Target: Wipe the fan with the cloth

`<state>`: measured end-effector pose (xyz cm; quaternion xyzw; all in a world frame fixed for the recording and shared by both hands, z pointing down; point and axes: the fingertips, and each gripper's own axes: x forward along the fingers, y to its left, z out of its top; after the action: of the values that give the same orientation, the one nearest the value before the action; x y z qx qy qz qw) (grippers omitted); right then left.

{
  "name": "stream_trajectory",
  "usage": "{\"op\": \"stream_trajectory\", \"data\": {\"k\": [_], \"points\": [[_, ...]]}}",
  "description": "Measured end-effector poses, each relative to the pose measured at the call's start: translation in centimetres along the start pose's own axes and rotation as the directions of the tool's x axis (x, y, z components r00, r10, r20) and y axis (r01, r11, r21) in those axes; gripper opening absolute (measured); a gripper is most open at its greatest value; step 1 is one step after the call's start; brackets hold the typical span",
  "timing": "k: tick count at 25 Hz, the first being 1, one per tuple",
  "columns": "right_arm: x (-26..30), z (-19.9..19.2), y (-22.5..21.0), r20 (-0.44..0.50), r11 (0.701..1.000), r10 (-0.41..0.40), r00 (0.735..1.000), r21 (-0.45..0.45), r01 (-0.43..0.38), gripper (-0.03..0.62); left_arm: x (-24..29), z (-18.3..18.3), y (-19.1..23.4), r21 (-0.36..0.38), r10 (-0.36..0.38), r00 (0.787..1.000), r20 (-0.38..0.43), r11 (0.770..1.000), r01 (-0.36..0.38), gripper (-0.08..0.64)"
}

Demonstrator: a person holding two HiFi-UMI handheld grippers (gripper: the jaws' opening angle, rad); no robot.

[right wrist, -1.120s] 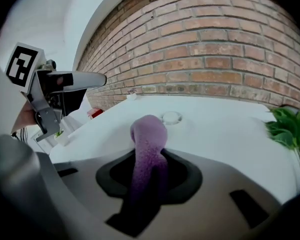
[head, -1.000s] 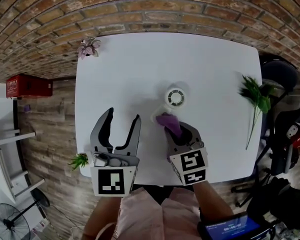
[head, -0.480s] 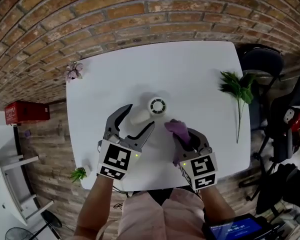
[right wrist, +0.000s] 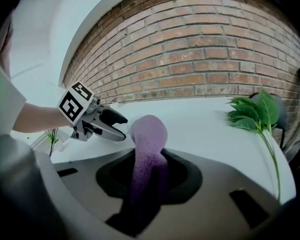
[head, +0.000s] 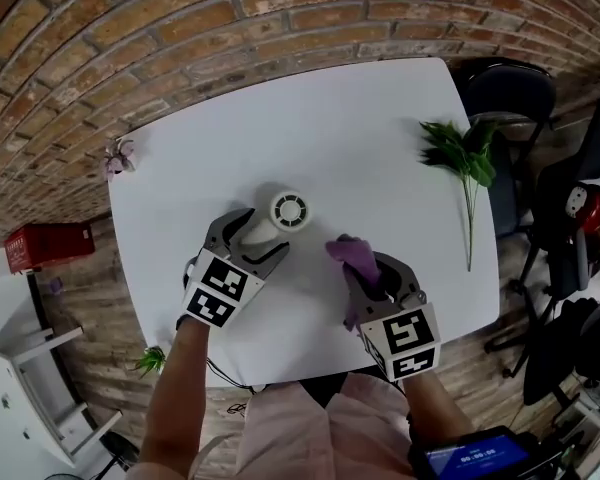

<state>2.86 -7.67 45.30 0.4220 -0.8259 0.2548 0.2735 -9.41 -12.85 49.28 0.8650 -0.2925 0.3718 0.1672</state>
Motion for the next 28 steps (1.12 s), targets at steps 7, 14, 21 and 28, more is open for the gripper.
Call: {"op": "stream_trajectory", "data": {"k": [7, 14, 21, 28], "points": [[0.1, -0.4, -0.4, -0.017, 1.000, 0.001, 1.000, -0.004, -0.001, 0.104, 0.9, -0.9, 0.3, 0.031, -0.036, 0.997, -0.071, 0.999, 0.038, 0.282], [0.4, -1.0, 0.6, -0.045, 0.999, 0.026, 0.999, -0.025, -0.027, 0.104, 1.0, -1.1, -0.4, 0.085, -0.044, 0.990, -0.136, 0.995, 0.056, 0.193], [1.0, -2.7, 2.5, -0.125, 0.996, 0.081, 0.989, -0.018, -0.084, 0.101, 0.7, -0.9, -3.0, 0.031, -0.082, 0.976, -0.203, 0.995, 0.090, 0.193], [2.5, -4.2, 5.1, -0.192, 0.988, 0.153, 0.969, 0.060, -0.144, 0.098, 1.0, -1.0, -5.4, 0.060, -0.066, 0.970, -0.232, 0.995, 0.082, 0.193]]}}
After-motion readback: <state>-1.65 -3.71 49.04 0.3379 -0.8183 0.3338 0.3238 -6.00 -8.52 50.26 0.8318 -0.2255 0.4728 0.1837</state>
